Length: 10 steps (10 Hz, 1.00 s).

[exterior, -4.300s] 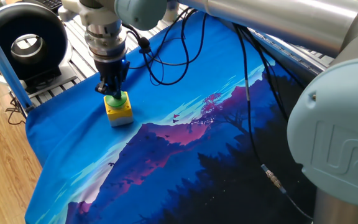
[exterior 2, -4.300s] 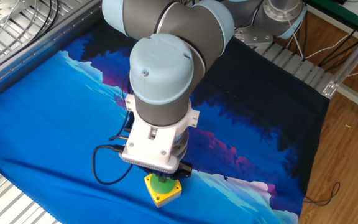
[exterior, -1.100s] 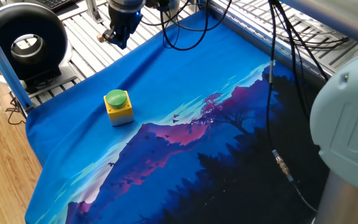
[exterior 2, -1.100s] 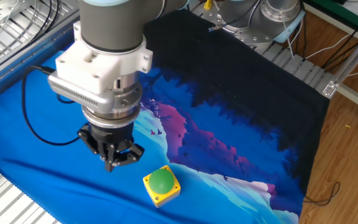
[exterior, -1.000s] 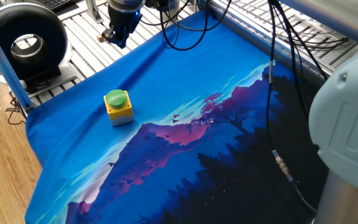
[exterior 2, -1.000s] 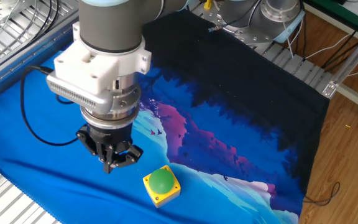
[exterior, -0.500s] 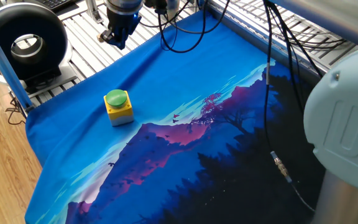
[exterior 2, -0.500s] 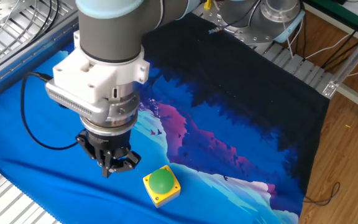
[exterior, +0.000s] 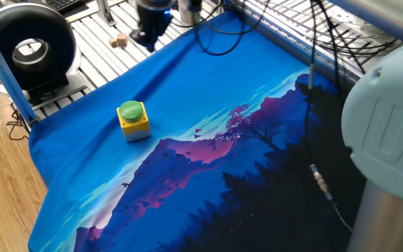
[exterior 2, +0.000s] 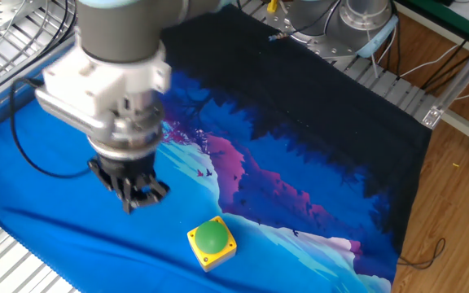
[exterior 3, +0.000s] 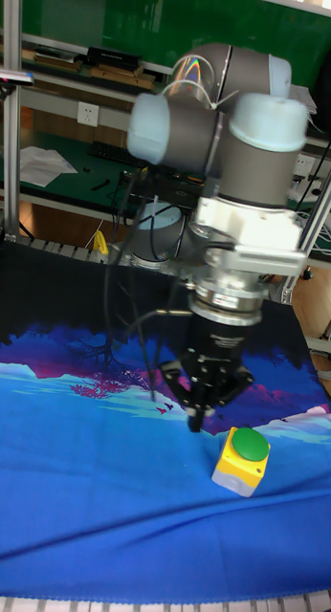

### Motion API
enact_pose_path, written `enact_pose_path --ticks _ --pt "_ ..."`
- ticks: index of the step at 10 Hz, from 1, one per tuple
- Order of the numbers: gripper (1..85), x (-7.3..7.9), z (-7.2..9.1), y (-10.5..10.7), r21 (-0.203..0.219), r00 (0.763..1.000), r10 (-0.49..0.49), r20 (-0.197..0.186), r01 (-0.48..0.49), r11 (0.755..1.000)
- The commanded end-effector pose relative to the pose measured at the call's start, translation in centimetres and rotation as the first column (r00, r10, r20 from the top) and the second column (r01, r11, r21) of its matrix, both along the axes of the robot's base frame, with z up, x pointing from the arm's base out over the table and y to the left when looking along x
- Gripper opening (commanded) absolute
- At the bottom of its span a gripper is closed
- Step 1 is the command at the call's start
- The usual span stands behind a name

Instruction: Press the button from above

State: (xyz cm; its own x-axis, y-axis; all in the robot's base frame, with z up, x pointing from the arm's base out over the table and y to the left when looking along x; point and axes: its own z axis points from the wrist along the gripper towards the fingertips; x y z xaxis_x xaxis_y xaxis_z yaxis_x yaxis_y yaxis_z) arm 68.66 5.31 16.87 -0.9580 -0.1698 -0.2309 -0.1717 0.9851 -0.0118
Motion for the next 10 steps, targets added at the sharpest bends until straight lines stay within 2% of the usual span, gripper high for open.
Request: enact_pose_path --ticks 1,2,3,4,5,6,7,10 --pt "1.0 -1.8 0.5 -5.0 -0.003 0.999 0.032 -0.009 -0.032 0.999" --pt "1.0 -2.0 0.8 -6.6 -0.038 1.0 0.024 0.002 -0.024 0.999" --pt "1.0 -2.4 0.1 -7.3 -0.055 1.0 0.011 -0.005 -0.011 0.998" --pt "1.0 -3.1 -0.4 -5.6 0.03 0.999 -0.027 -0.025 0.028 0.999" --pt "1.0 -3.3 -0.6 -4.8 0.073 0.998 -0.049 -0.035 0.052 0.996" --pt "1.0 -3.1 -0.8 -5.3 0.06 0.999 -0.029 -0.023 0.031 0.998" --pt "1.0 -3.1 -1.0 -5.0 0.064 0.999 -0.02 -0.025 0.022 0.998" --pt "1.0 -1.8 -1.1 -5.7 0.017 1.0 0.001 0.017 -0.001 1.0"
